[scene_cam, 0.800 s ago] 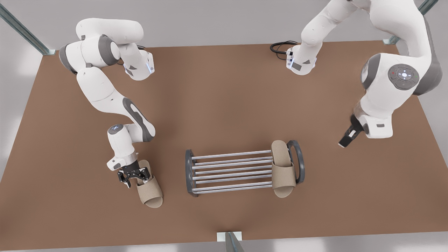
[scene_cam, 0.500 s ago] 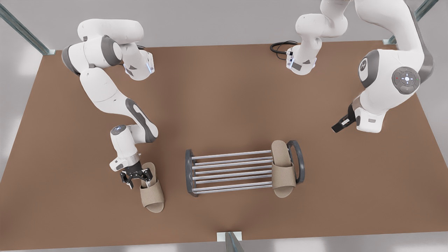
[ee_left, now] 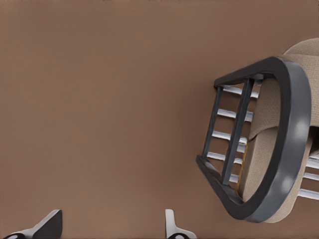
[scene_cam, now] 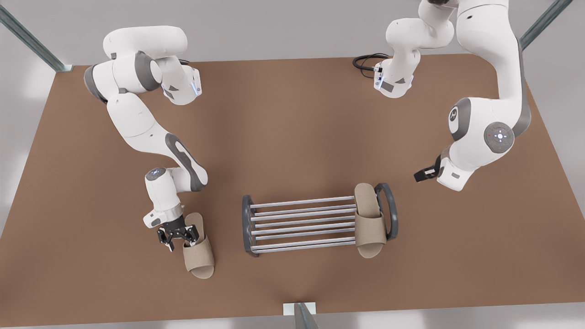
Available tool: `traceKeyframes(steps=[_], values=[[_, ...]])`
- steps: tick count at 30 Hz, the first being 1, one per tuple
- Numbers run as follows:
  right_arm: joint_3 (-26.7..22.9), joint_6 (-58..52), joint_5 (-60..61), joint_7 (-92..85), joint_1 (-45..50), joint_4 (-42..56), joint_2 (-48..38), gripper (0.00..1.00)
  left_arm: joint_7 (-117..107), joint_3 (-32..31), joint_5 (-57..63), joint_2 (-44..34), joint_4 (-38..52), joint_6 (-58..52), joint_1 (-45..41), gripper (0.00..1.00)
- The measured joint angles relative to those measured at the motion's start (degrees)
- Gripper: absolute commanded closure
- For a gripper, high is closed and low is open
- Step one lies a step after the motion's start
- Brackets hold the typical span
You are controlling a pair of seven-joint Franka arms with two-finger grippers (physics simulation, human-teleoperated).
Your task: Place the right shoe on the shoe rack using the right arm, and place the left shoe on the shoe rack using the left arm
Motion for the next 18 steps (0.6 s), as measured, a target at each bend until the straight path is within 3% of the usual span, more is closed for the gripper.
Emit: traceKeyframes(steps=[6, 7, 9, 10, 14, 18], values=[[0.05, 0.02, 0.45, 0.01, 0.57, 0.09, -0.11, 0.01, 3.32, -0.13, 0.01, -0.15, 2.80, -5.70, -0.07, 0.00], [0.07, 0.03, 0.48, 0.02, 0.64, 0.06, -0.14, 0.08, 3.77, -0.11, 0.03, -0.09, 2.85, -6.29, -0.04, 0.00], [0.23, 0.05, 0.55, 0.03, 0.75, 0.02, -0.13, 0.35, 4.61, -0.09, 0.08, 0.07, 2.89, -7.20, 0.04, 0.00], [0.36, 0.05, 0.93, 0.06, 1.05, 0.01, -0.15, 0.43, 4.99, -0.09, 0.12, 0.11, 2.89, -7.55, 0.06, 0.00], [0.52, 0.06, 3.69, 0.12, 2.45, 0.01, -0.21, 0.62, 6.31, -0.17, 1.14, 0.22, 2.95, -8.41, -0.10, 0.00], [0.53, 0.05, 5.94, 0.13, 2.76, 0.01, -0.31, 0.64, 7.37, -0.16, 1.56, 0.18, 2.91, -8.89, -0.13, 0.00]])
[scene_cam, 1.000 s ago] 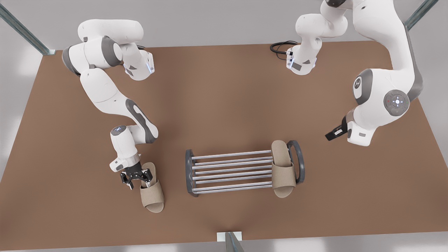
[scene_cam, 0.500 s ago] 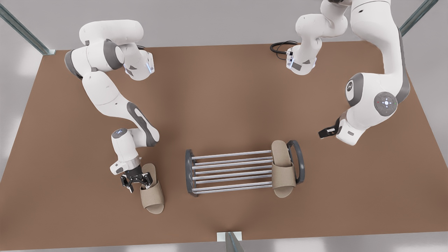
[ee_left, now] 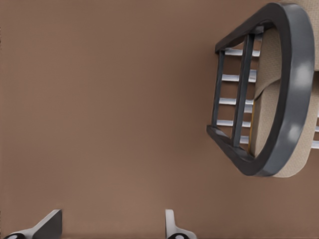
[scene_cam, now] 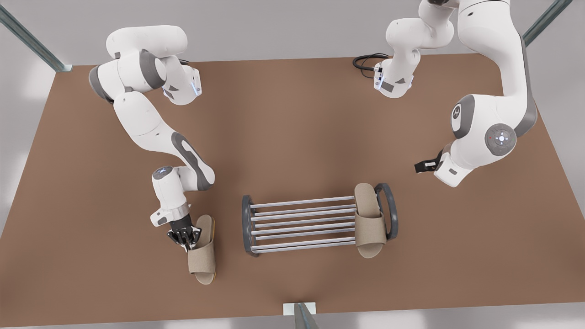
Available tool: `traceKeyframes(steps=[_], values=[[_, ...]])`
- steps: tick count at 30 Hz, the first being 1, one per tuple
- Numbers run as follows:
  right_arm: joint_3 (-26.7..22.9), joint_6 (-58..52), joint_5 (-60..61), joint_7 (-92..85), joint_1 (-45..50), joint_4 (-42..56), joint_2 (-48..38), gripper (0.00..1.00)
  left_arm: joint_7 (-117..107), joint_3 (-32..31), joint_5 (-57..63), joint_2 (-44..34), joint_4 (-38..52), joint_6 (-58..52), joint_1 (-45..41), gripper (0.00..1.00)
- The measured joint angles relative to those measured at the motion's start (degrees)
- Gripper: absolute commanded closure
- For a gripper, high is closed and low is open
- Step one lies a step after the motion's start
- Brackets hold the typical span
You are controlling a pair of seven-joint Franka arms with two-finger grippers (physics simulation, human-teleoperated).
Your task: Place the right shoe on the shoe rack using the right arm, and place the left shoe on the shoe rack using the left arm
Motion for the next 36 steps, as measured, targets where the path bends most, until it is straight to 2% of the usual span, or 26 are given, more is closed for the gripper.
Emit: traceKeyframes(steps=[2, 4, 13, 18, 22, 28, 32, 36], values=[[0.00, 0.00, 0.70, 0.01, 0.02, 0.00, -0.03, 0.67, 0.44, -0.05, 0.09, -0.13, 0.00, -0.18, -0.19, 0.00], [0.04, 0.04, 1.47, 0.07, 0.00, 0.03, -0.11, 0.79, 0.83, -0.05, 0.14, -0.19, 0.00, -0.31, -0.51, 0.00], [0.27, 0.15, 4.43, 0.91, -0.22, -0.21, -2.78, 0.79, 2.13, -0.06, 0.24, -0.46, 0.00, -0.58, -0.64, 0.00], [0.27, -0.66, 4.69, 1.83, -1.26, -0.72, -7.62, 0.79, 2.53, -0.16, 0.24, -0.37, 0.76, -0.51, -0.64, 0.00], [0.27, -5.45, 4.91, 2.57, -1.86, -0.73, -13.89, 0.79, 2.71, -0.32, 0.22, -0.38, 1.03, -0.53, -0.62, 0.00], [-0.44, -22.89, 4.79, 3.65, -0.98, 1.00, -26.92, 0.79, 2.89, -0.45, 0.27, -0.47, 1.05, -0.52, -0.54, 0.00], [-0.87, -43.23, -1.40, 4.99, -1.49, 17.22, -28.24, 0.79, 2.98, -0.43, 0.29, -0.47, 1.11, -0.49, -0.47, 0.00], [-0.25, -59.66, -6.97, 6.85, 0.24, 24.08, -28.29, 0.79, 3.05, -0.45, 0.29, -0.47, 1.14, -0.47, -0.35, 0.00]])
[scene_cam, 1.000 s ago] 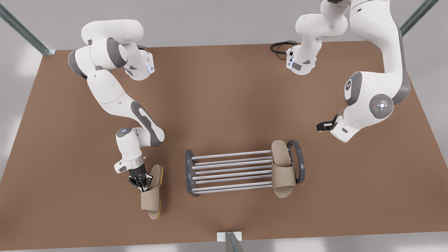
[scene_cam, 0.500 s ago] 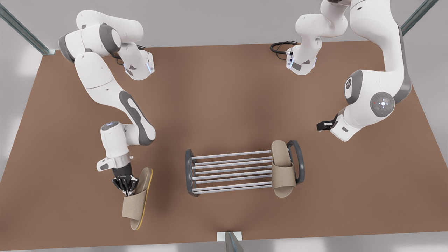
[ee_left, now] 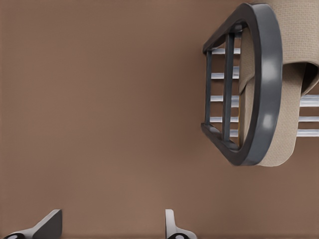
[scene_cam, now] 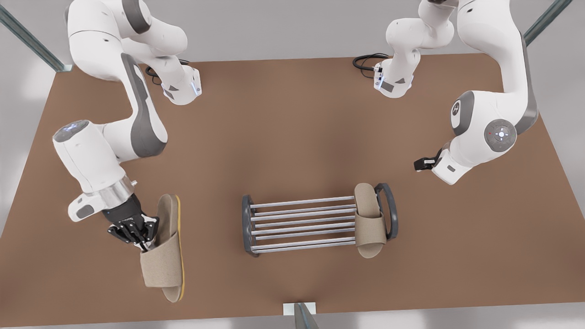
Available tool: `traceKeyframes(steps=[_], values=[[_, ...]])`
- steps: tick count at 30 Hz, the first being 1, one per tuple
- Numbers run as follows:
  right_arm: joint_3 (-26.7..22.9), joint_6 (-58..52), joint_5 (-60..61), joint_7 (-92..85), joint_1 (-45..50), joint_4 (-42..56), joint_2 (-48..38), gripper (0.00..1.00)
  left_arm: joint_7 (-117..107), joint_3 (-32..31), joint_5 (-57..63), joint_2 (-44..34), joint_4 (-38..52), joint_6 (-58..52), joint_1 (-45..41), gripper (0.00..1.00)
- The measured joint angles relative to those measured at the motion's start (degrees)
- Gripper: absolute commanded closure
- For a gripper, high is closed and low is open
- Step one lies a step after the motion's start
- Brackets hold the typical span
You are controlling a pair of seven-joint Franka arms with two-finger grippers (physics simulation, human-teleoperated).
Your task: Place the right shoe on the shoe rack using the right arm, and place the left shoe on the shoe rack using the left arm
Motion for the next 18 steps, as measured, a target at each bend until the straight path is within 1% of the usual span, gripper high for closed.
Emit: traceKeyframes(steps=[3, 8, 9, 11, 13, 18], values=[[-0.05, -8.49, -3.44, 2.42, 5.47, 3.37, 0.59, 0.79, 0.10, 0.13, -0.03, -0.75, 0.60, -0.08, 0.25, 0.00], [-1.07, -19.38, -9.12, 8.51, 13.18, 15.49, 7.01, 0.79, 0.25, 0.02, -0.01, -0.87, 1.05, -0.12, 0.07, 0.00], [-2.05, -21.15, -9.88, 9.89, 14.81, 17.67, 8.15, 0.79, 0.29, -0.04, 0.19, -0.91, 1.14, -0.13, -0.06, 0.00], [-6.79, -24.39, -10.91, 12.73, 20.33, 22.50, 10.94, 0.79, 0.35, -0.11, 0.59, -0.98, 2.09, -0.31, -0.24, 0.00], [-9.39, -26.75, -11.50, 15.58, 23.83, 24.88, 12.55, 0.79, 0.40, -0.23, 0.83, -0.99, 3.26, -0.82, -0.27, 0.00], [-13.16, -29.69, -12.14, 22.82, 30.91, 28.01, 15.71, 0.79, 0.47, -0.55, 1.04, -1.41, 3.81, -1.70, -0.14, 0.00]])
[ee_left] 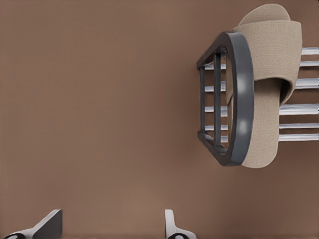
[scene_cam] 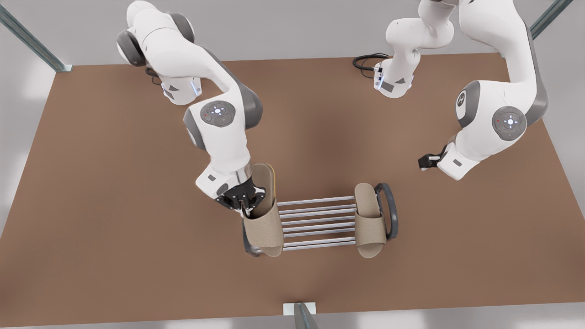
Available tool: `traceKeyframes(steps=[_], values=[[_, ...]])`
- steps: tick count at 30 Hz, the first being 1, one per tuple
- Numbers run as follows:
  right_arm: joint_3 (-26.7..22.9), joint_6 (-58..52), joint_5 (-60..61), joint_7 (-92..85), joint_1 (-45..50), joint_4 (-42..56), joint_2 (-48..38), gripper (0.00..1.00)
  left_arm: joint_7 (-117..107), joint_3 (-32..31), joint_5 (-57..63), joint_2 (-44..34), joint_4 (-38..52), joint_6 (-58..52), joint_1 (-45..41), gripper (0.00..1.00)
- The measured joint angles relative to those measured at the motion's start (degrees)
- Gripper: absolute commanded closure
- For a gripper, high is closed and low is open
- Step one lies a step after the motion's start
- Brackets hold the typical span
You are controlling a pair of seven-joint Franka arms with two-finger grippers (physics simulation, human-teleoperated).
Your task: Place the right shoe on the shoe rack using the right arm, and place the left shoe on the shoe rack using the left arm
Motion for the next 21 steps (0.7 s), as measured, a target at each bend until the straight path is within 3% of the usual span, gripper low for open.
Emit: traceKeyframes(steps=[4, 8, 21], values=[[-5.24, 1.59, -0.21, 5.61, 4.44, 2.88, 4.00, 0.79, -0.01, -0.01, -0.02, -5.89, -0.44, -1.66, 0.71, 0.00], [-8.96, 5.31, -0.28, 10.80, 8.46, 3.27, 6.51, 0.79, 0.04, 0.13, 0.01, -2.98, 3.50, -2.24, 0.96, 0.00], [-9.49, 12.49, -1.08, 22.44, 13.42, 2.08, 11.00, 0.79, 0.31, 0.23, 0.08, 0.53, 8.14, -4.83, 0.59, 0.00]])
